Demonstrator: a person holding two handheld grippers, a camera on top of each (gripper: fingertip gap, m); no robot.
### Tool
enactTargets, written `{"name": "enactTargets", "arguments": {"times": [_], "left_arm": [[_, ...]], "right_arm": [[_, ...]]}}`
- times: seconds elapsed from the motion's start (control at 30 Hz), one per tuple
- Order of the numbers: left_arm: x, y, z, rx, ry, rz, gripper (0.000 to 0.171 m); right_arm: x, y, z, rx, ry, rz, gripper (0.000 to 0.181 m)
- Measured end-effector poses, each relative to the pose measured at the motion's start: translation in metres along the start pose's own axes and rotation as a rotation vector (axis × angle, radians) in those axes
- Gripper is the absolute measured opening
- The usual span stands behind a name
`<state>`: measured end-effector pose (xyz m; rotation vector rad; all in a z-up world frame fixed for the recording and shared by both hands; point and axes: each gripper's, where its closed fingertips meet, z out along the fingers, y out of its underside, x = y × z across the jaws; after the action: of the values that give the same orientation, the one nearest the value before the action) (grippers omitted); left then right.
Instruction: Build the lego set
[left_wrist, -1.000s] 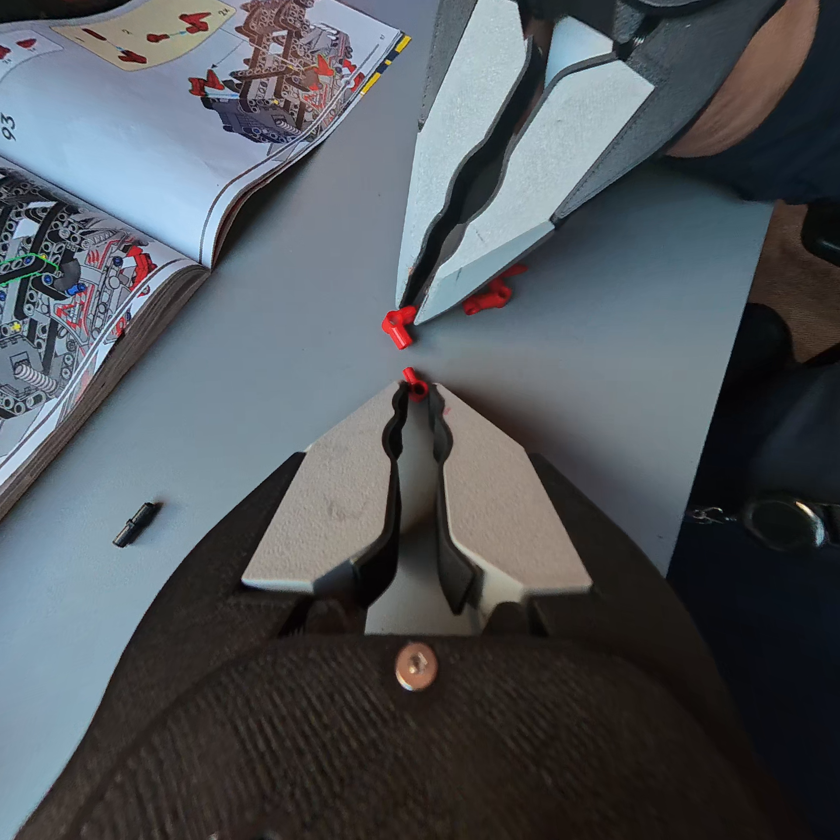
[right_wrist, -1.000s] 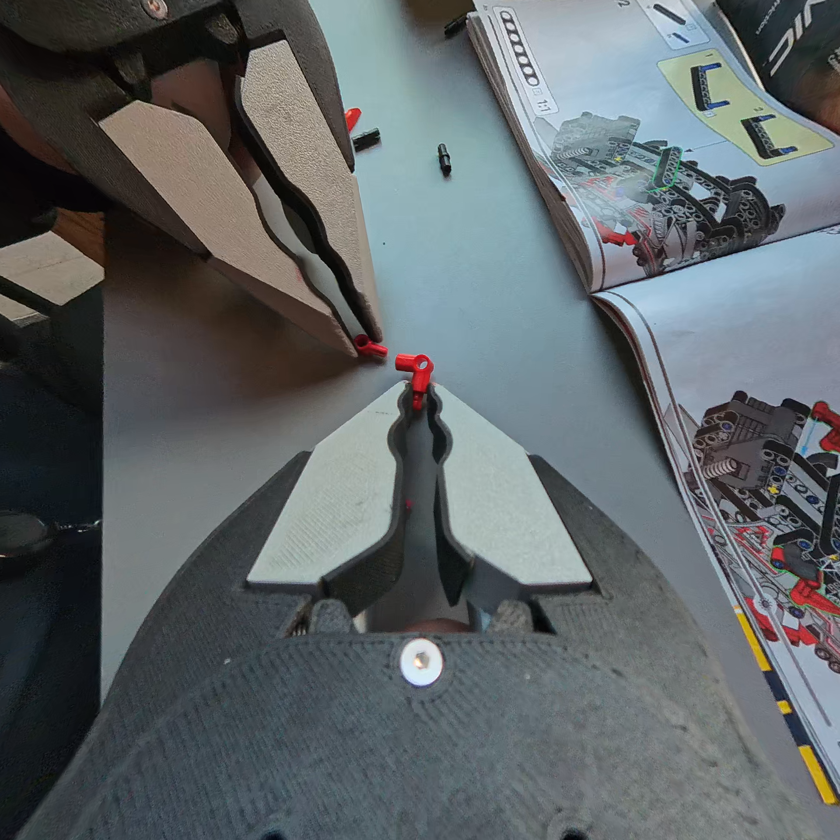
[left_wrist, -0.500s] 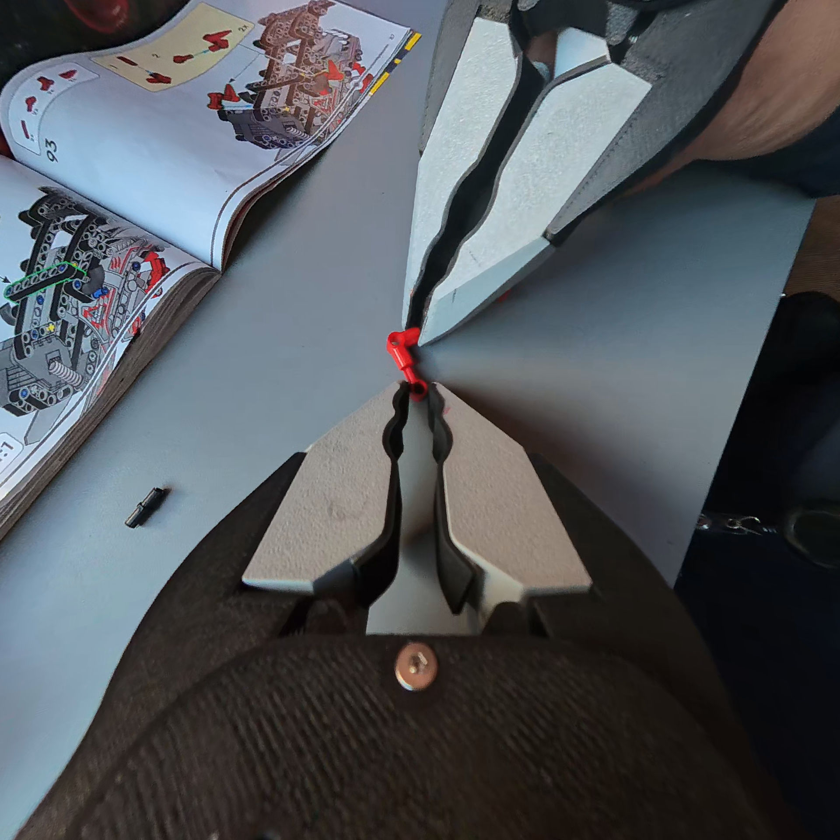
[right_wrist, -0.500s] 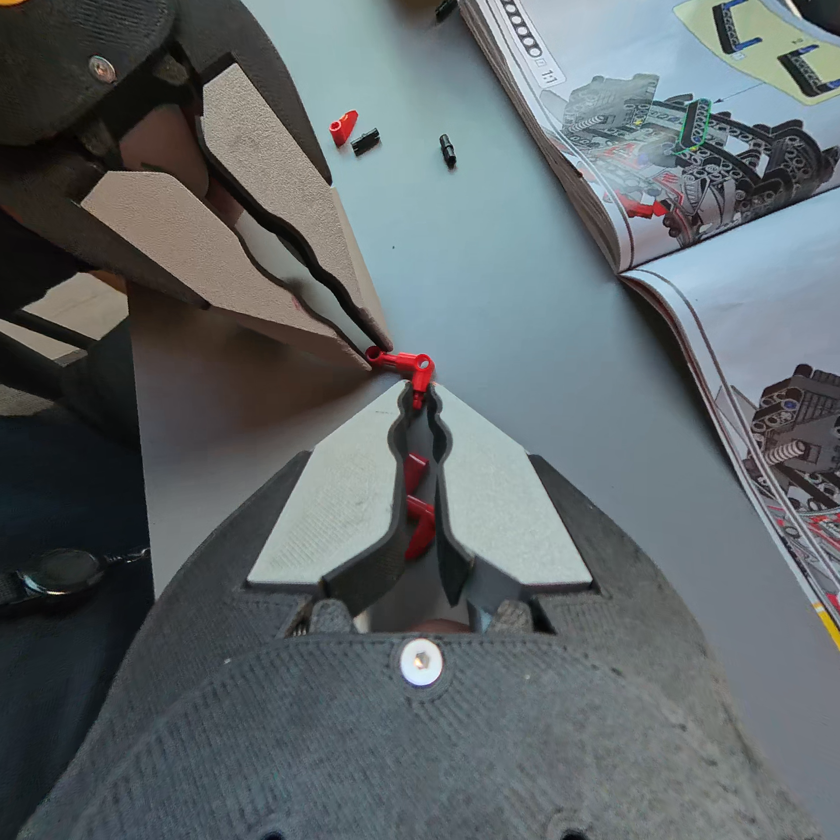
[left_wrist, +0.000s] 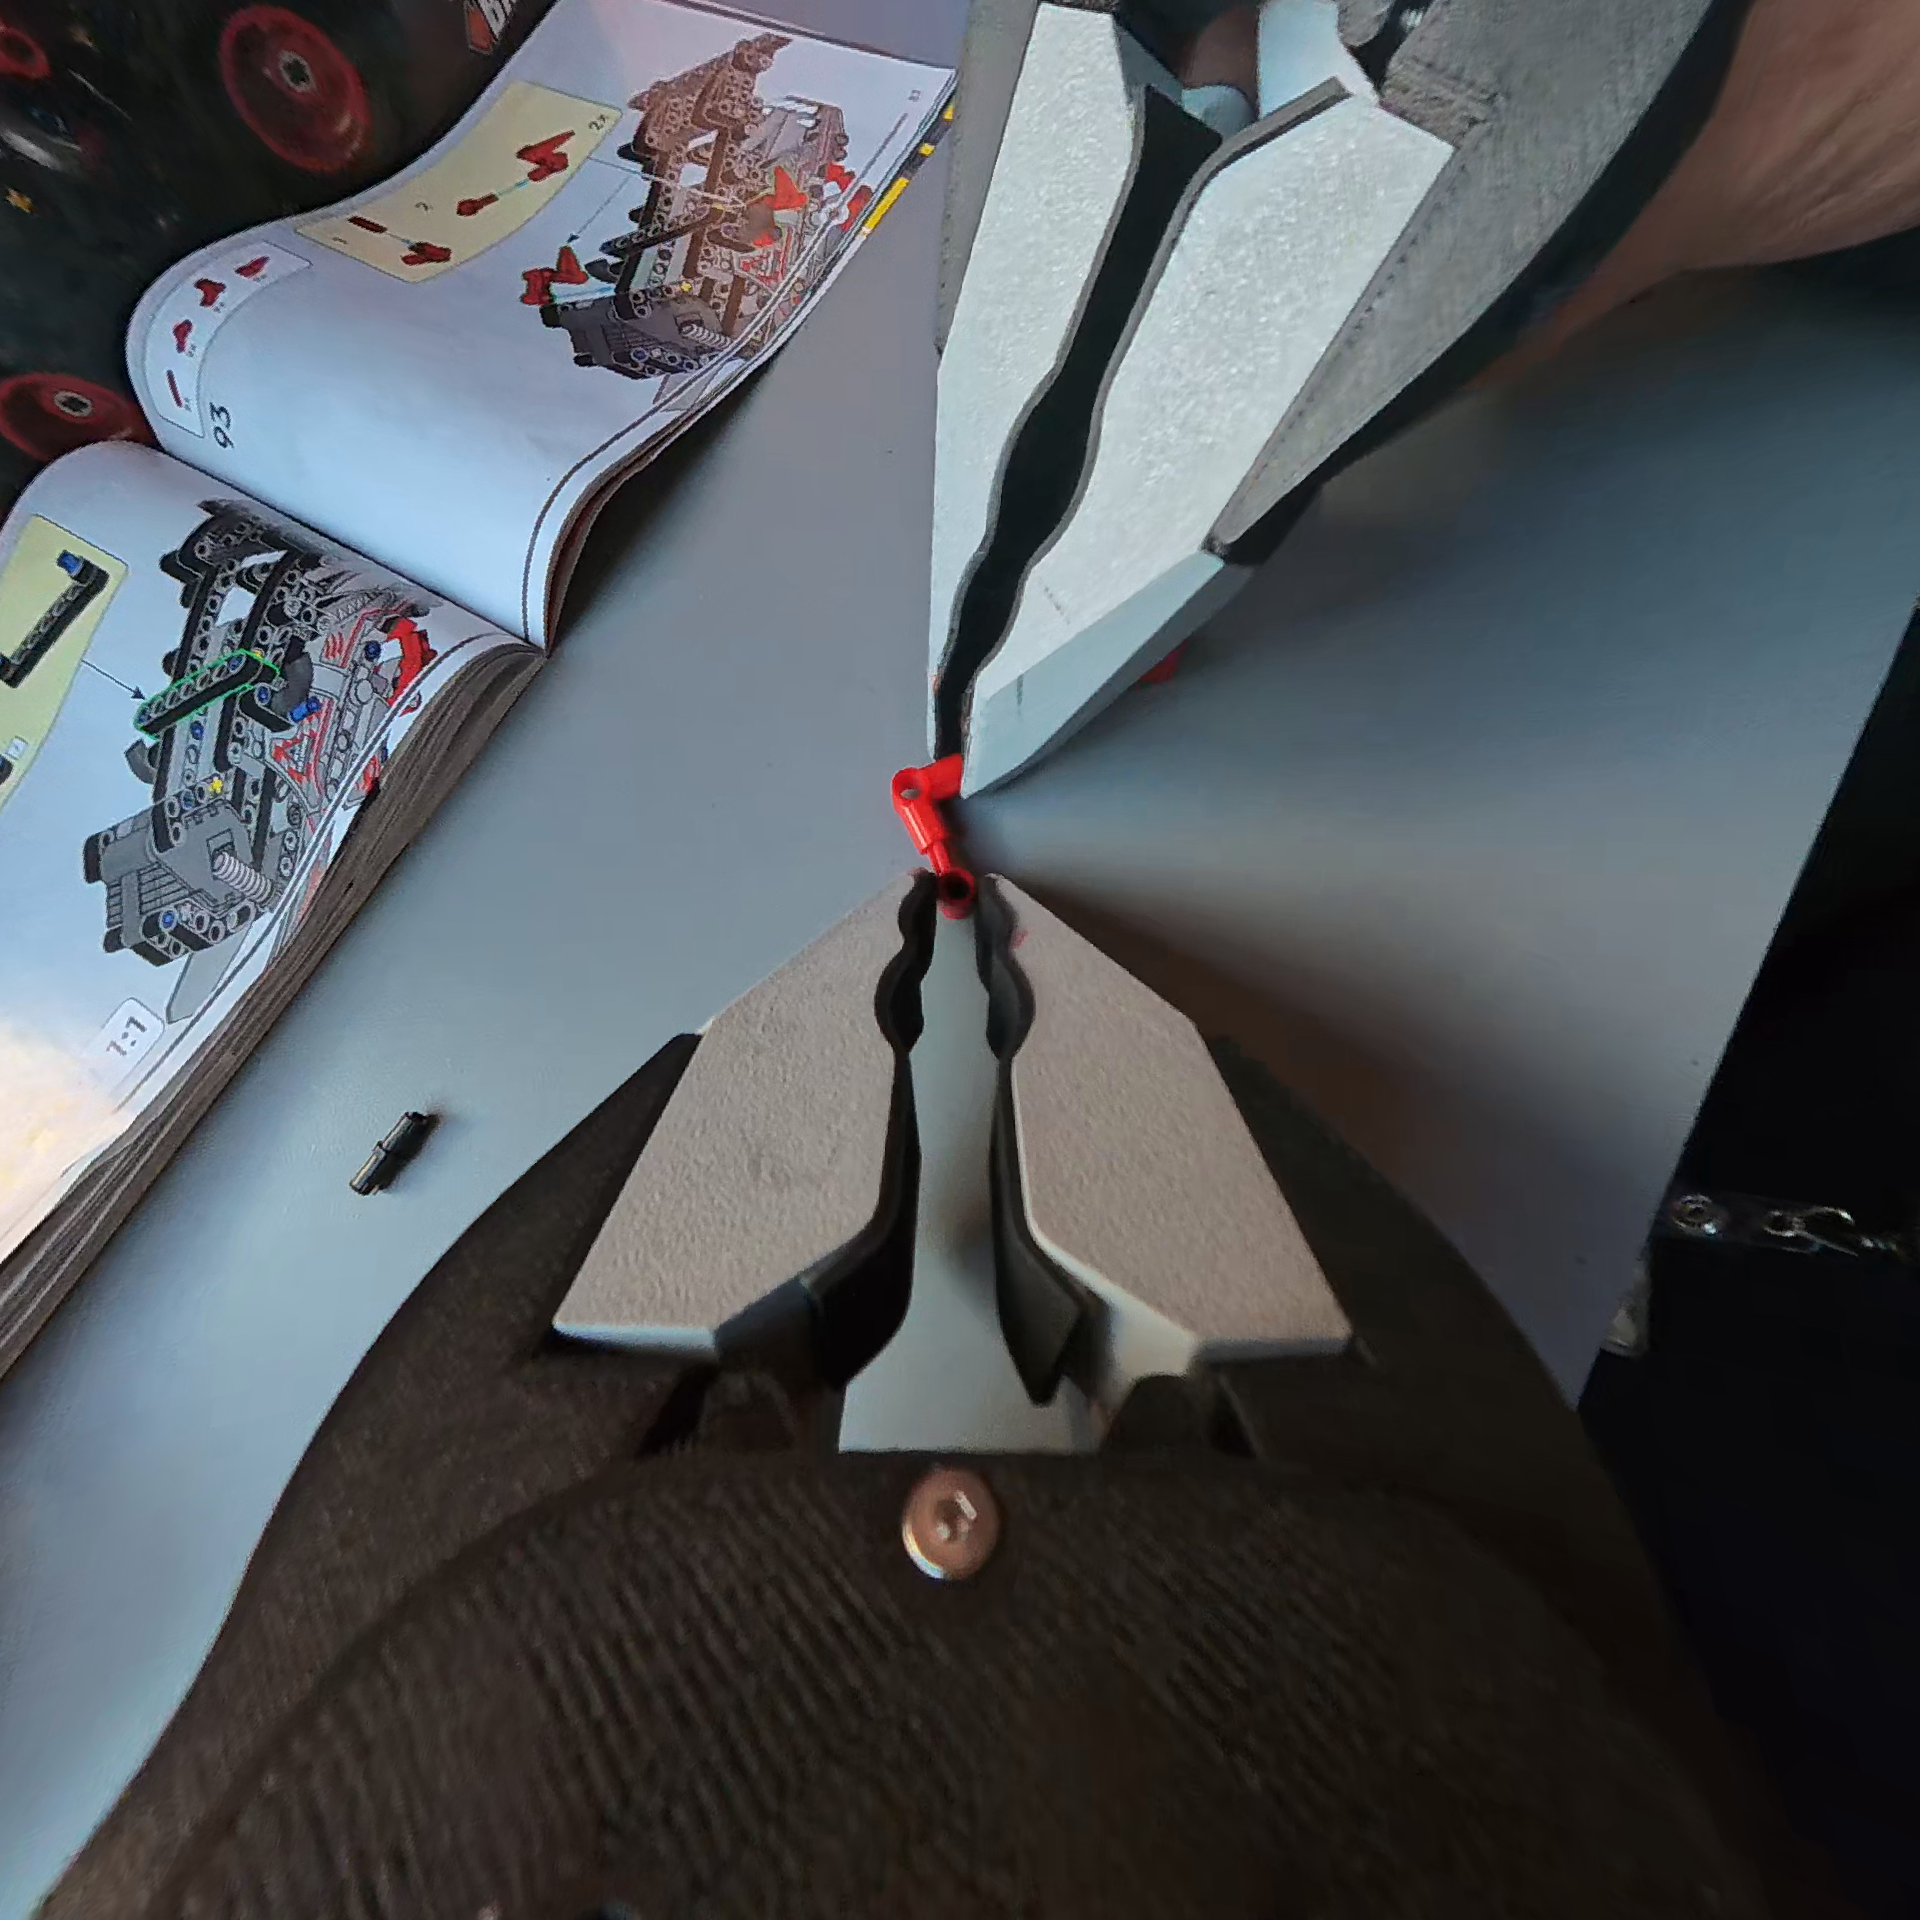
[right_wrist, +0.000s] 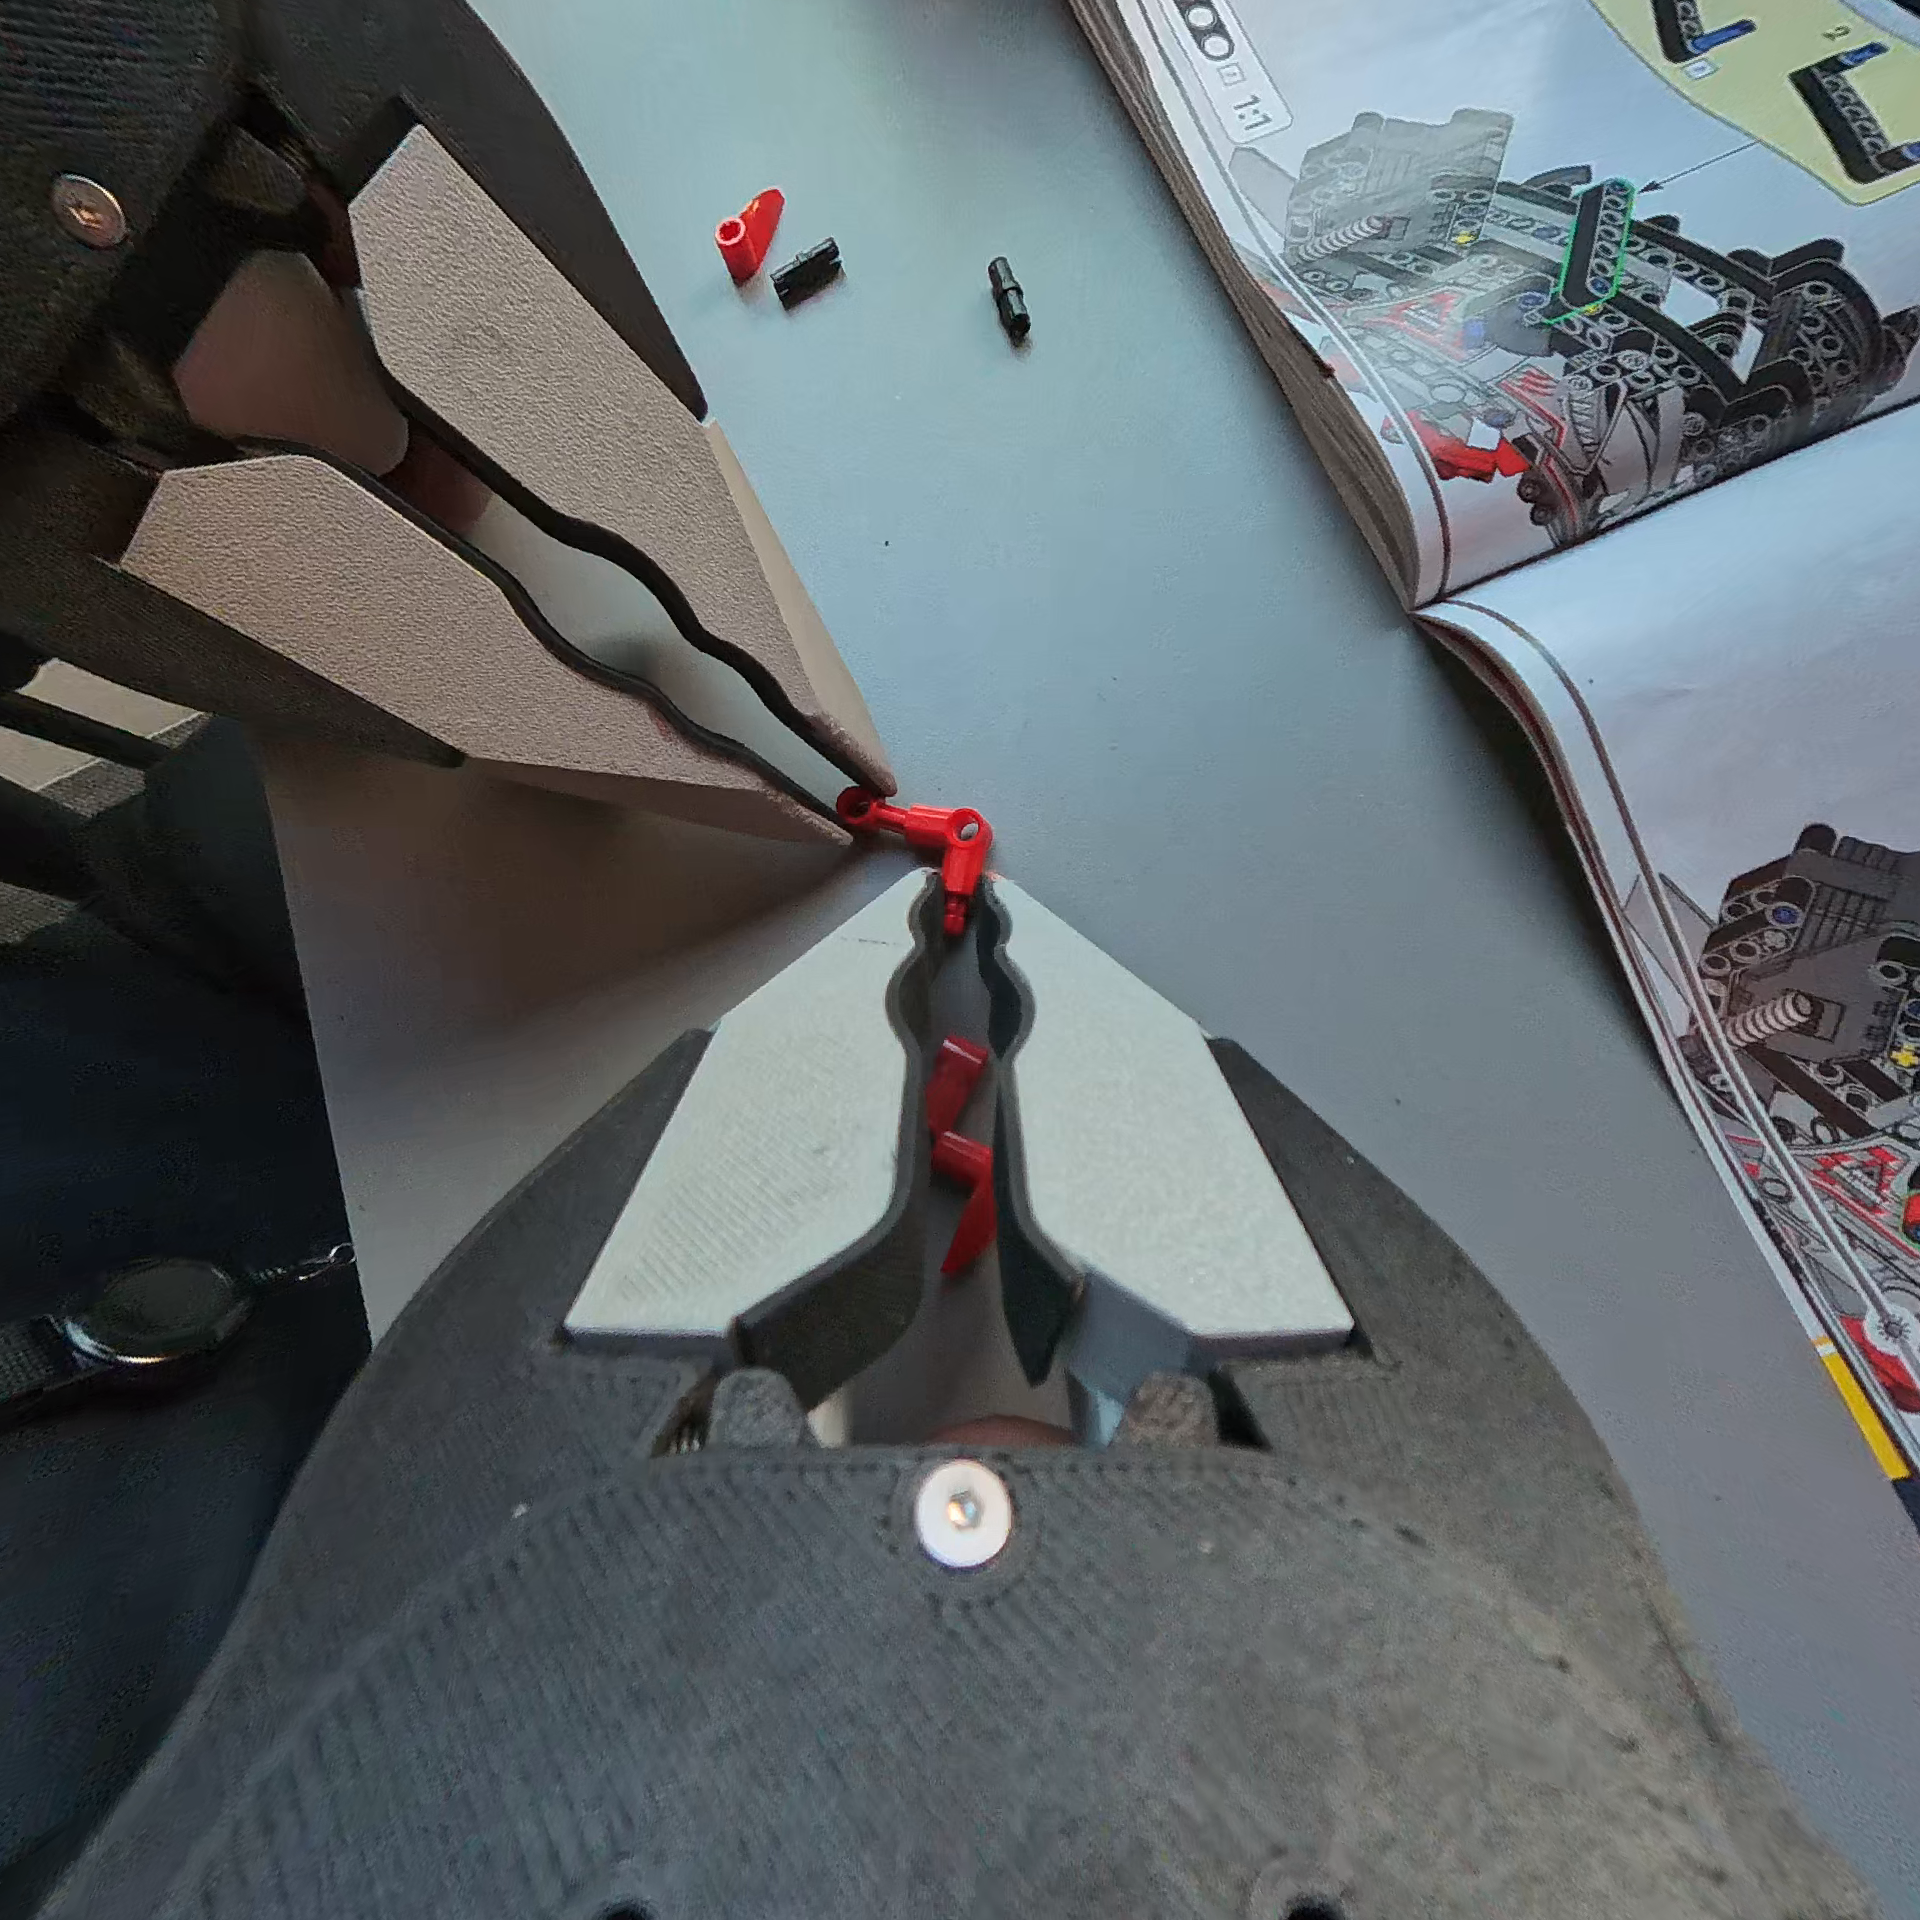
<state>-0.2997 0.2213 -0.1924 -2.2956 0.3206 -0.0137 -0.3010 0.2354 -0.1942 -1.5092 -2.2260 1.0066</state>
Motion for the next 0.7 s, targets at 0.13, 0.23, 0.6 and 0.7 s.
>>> {"name": "enactTargets", "arguments": {"times": [0.13, 0.23, 0.6, 0.7], "left_arm": [[-0.0002, 0.0, 0.0001, -0.002, -0.02, 0.006, 0.005], [0.0009, 0.0003, -0.0007, -0.004, -0.04, 0.01, 0.005], [0.0035, 0.0022, -0.003, 0.004, 0.031, 0.024, 0.004], [0.0043, 0.0025, -0.0033, 0.004, 0.033, 0.037, 0.004]], "right_arm": [[-0.0019, 0.0009, -0.0003, -0.035, -0.007, -0.005, 0.002], [-0.0052, 0.0024, -0.0012, -0.071, -0.056, 0.018, 0.002], [-0.0081, 0.0016, 0.0003, -0.097, -0.173, -0.217, 0.002], [-0.0092, 0.002, 0.0002, -0.101, -0.198, -0.299, 0.003]]}}
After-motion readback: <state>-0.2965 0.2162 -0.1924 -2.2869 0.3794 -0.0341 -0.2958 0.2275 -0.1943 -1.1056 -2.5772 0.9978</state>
